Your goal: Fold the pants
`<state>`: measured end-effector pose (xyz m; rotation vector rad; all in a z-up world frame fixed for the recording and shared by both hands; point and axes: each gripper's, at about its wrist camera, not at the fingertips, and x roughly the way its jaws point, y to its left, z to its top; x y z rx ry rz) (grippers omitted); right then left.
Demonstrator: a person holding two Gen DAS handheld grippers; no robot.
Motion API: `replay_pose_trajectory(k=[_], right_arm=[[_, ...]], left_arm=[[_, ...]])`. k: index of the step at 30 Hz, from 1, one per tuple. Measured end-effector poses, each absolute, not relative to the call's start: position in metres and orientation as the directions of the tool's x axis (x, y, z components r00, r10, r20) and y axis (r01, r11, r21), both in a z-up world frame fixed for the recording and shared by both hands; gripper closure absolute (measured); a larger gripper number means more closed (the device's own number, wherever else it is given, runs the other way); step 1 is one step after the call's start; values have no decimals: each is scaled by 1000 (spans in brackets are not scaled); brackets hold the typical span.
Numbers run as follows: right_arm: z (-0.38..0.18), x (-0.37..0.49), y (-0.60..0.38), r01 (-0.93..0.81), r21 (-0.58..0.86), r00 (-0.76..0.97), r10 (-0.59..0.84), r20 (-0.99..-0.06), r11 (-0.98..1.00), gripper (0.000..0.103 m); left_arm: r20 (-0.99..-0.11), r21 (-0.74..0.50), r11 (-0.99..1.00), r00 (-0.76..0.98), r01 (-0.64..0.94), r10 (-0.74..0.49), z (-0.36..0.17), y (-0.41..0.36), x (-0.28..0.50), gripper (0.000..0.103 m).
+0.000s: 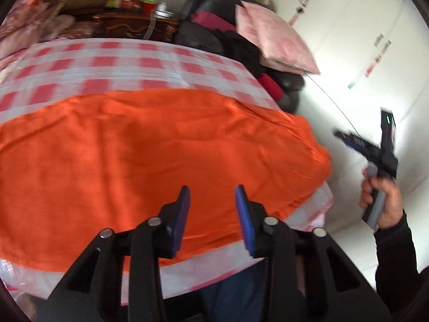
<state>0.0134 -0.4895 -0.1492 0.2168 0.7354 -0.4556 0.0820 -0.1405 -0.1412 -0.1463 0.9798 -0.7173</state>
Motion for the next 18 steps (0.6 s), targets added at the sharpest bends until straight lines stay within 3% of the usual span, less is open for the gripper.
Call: replay_pose_trajectory(k=[3, 5, 9, 18], right_arm=[[-154, 50, -474, 347, 121, 692, -167, -702, 930, 67], [-166, 80, -465, 298, 132, 693, -119, -711, 945, 70], [-206, 123, -467, 361, 29, 577, -199, -792, 932, 73], [-219, 127, -454, 358, -103, 577, -307, -757, 928, 72]], left_arm=[[-712, -421, 710, 280, 564, -644, -149, -192, 74, 75], [-728, -411, 706, 259, 577, -635, -155, -217, 72, 75], [-765, -379, 725, 246, 575, -595, -167, -237, 68, 75], [-818, -333, 783, 251, 526, -517, -182, -232, 73, 75]])
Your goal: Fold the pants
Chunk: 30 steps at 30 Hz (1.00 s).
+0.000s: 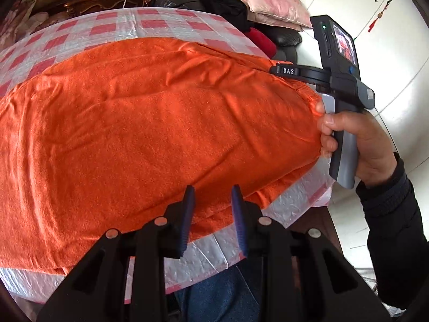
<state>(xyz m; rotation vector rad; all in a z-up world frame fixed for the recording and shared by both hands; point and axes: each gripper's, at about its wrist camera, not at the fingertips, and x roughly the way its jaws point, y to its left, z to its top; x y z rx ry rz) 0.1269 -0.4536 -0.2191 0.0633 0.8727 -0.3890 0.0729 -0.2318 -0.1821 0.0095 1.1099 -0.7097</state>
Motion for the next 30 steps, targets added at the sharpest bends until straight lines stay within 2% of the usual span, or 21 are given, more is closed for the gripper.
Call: replay_pose_trajectory(k=[4, 8, 19, 20, 21, 22, 24, 26, 30], right_arm=[[-221, 127, -452, 356, -106, 582, -309, -752, 929, 70], [-223, 128, -449, 346, -125, 587, -318, -744, 930, 69], [-223, 130, -446, 342, -152, 576, -335, -746, 927, 67], [-221, 130, -446, 345, -144, 571, -329, -752, 928, 67], [-217, 129, -448, 352, -122, 567, -315, -762, 928, 66], [-209, 123, -450, 369, -71, 573, -287, -768, 927, 64], [-195, 111, -445, 359, -19, 612, -251, -750, 933, 55], [-183, 92, -430, 314, 8, 653, -209, -728, 949, 48], [-188, 55, -396, 246, 71, 662, -114, -741, 967, 48]], left_arm=[[-803, -283, 776, 303, 563, -513, -172, -236, 68, 75], [-851, -180, 781, 304, 598, -429, -184, -250, 62, 75], [-840, -183, 761, 304, 622, -450, -185, -245, 60, 73], [-833, -195, 759, 304, 621, -462, -185, -243, 58, 71], [-825, -209, 753, 300, 623, -478, -185, -243, 56, 62], [-810, -243, 730, 281, 639, -515, -186, -243, 54, 49], [-794, -244, 715, 288, 656, -536, -186, -243, 47, 41], [-788, -203, 714, 321, 670, -525, -187, -246, 40, 40], [-743, -242, 734, 365, 635, -560, -179, -230, 43, 41]])
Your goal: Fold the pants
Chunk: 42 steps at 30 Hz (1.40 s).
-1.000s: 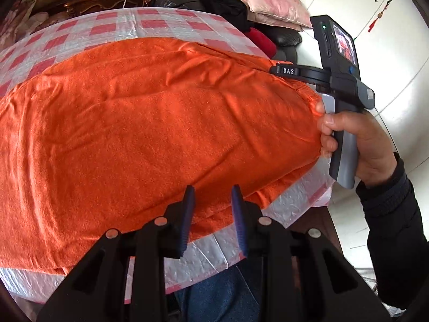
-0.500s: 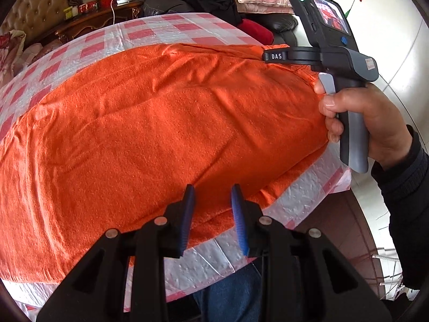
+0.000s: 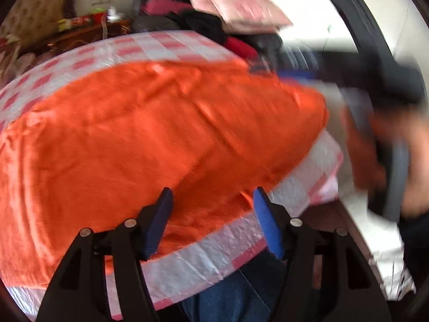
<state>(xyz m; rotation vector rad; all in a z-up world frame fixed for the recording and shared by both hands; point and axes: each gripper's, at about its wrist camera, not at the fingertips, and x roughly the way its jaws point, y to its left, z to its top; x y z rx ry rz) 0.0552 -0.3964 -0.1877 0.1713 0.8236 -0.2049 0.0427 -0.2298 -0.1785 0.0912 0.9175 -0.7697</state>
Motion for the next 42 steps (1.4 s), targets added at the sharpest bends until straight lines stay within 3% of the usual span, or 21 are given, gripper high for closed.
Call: replay_pose_trajectory(k=[3, 6, 9, 10, 12, 16, 20, 24, 32, 34, 36, 38, 40, 42], right_arm=[[-203, 42, -376, 223, 51, 629, -104, -770, 973, 48], [-230, 36, -360, 205, -35, 551, -144, -822, 978, 48], [-235, 30, -356, 190, -82, 555, -176, -813, 978, 42], [-235, 30, -355, 188, -102, 549, -191, -814, 977, 40], [-236, 30, -355, 199, -132, 535, -220, -816, 971, 28], [-238, 31, -357, 213, -159, 508, -248, -825, 964, 21], [-229, 32, -353, 225, -172, 498, -265, -826, 959, 21], [-210, 34, -320, 124, -133, 575, -181, -798, 983, 21], [-197, 52, -233, -135, -33, 593, 54, -803, 990, 21], [-199, 58, -207, -206, -26, 578, 100, -810, 978, 21], [-202, 61, -185, -253, -43, 567, 112, -816, 967, 21], [-203, 60, -168, -293, -52, 559, 127, -819, 955, 21], [-207, 60, -153, -332, -50, 541, 147, -828, 942, 21], [-212, 62, -138, -357, -48, 521, 156, -840, 933, 22]], left_arm=[[-733, -231, 800, 442, 554, -517, -168, -202, 52, 44], [-768, -199, 883, 492, 426, -410, -176, -161, 70, 67], [-785, -116, 922, 534, 369, -313, -189, -115, 72, 69], [-774, -114, 924, 551, 365, -313, -190, -102, 70, 78], [-772, -73, 937, 576, 340, -269, -191, -78, 64, 78], [-756, -29, 971, 631, 239, -177, -194, -30, 54, 69], [-746, -65, 985, 648, 159, -154, -193, 5, 55, 69], [-737, -149, 984, 653, 97, -176, -192, 39, 57, 69], [-717, -130, 983, 697, -127, -5, -192, 123, 66, 69], [-722, -124, 975, 691, -187, 41, -194, 145, 71, 84], [-700, -25, 972, 698, -232, 149, -183, 151, 76, 83], [-672, -30, 990, 736, -137, 81, -170, 146, 84, 82], [-709, -87, 995, 698, 53, -99, -167, 127, 110, 75], [-719, -66, 984, 676, 167, -163, -168, 108, 133, 75]])
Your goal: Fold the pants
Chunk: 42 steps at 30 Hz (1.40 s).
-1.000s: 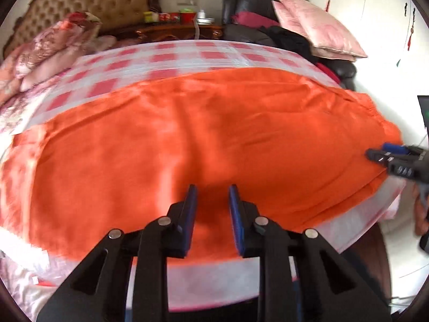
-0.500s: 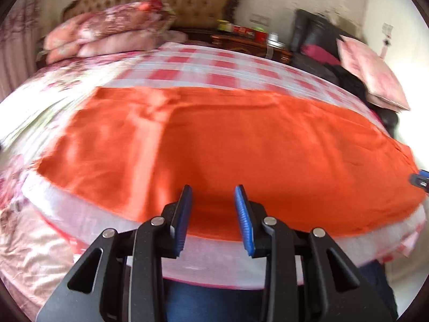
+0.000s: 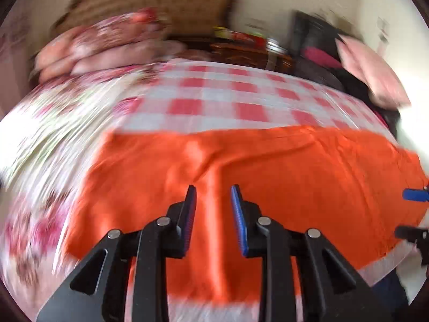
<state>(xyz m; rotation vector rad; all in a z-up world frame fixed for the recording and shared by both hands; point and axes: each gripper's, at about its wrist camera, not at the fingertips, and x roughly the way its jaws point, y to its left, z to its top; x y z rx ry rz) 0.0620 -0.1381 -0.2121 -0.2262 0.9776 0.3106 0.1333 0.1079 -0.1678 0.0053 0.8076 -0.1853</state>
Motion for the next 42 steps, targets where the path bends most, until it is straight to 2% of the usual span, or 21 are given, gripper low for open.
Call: replay_pose_trajectory(k=[2, 5, 7, 8, 9, 10, 14, 16, 18, 19, 20, 22, 24, 25, 30, 32, 42], right_arm=[[-214, 62, -128, -373, -35, 505, 171, -846, 927, 22], [-214, 61, -122, -374, -16, 491, 183, -852, 927, 21], [-215, 58, -122, -375, -19, 482, 178, -858, 927, 21], [-215, 57, -122, -376, -20, 482, 177, -858, 926, 21], [-217, 57, -123, -375, -19, 477, 176, -861, 927, 21], [-219, 58, -124, -372, -12, 465, 175, -868, 928, 21], [-219, 65, -118, -386, 4, 447, 191, -874, 922, 21], [-216, 70, -108, -408, -15, 459, 191, -868, 913, 21], [-215, 79, -97, -420, -33, 469, 185, -863, 907, 21], [-213, 85, -89, -430, -31, 474, 196, -859, 902, 21], [-212, 90, -82, -437, -26, 475, 206, -856, 899, 21], [-211, 99, -66, -458, -10, 470, 233, -851, 889, 22], [-210, 107, -43, -497, -12, 469, 257, -845, 868, 30], [-210, 110, -28, -518, -22, 472, 264, -841, 855, 32], [-216, 120, 23, -570, -25, 462, 295, -837, 821, 62], [-226, 124, 36, -572, -33, 438, 272, -857, 819, 68], [-242, 122, 42, -562, -57, 433, 236, -870, 825, 69]], left_arm=[[-769, -69, 955, 594, 287, -234, -177, 97, 161, 75], [-807, -3, 946, 557, 324, -194, -183, 100, 188, 75], [-819, 46, 961, 561, 273, -120, -179, 116, 202, 74], [-820, 73, 965, 566, 252, -86, -179, 124, 207, 70], [-819, 37, 971, 563, 238, -107, -180, 140, 213, 52], [-825, 1, 980, 554, 197, -111, -180, 155, 217, 45], [-808, 15, 999, 588, -40, 36, -174, 218, 214, 46], [-785, -12, 974, 605, -227, 131, -171, 263, 192, 51], [-762, -91, 935, 629, -342, 156, -162, 297, 160, 57], [-746, -162, 911, 651, -379, 138, -158, 313, 136, 64], [-729, -231, 891, 676, -392, 108, -155, 324, 115, 66], [-684, -378, 852, 729, -364, 8, -152, 336, 68, 67], [-660, -442, 840, 749, -316, -65, -153, 333, 33, 67], [-657, -448, 843, 749, -298, -85, -155, 326, 22, 67], [-683, -410, 888, 715, -210, -147, -173, 281, 19, 67], [-686, -413, 890, 709, -193, -164, -179, 274, 24, 67], [-677, -479, 858, 701, -185, -227, -200, 275, 56, 68]])
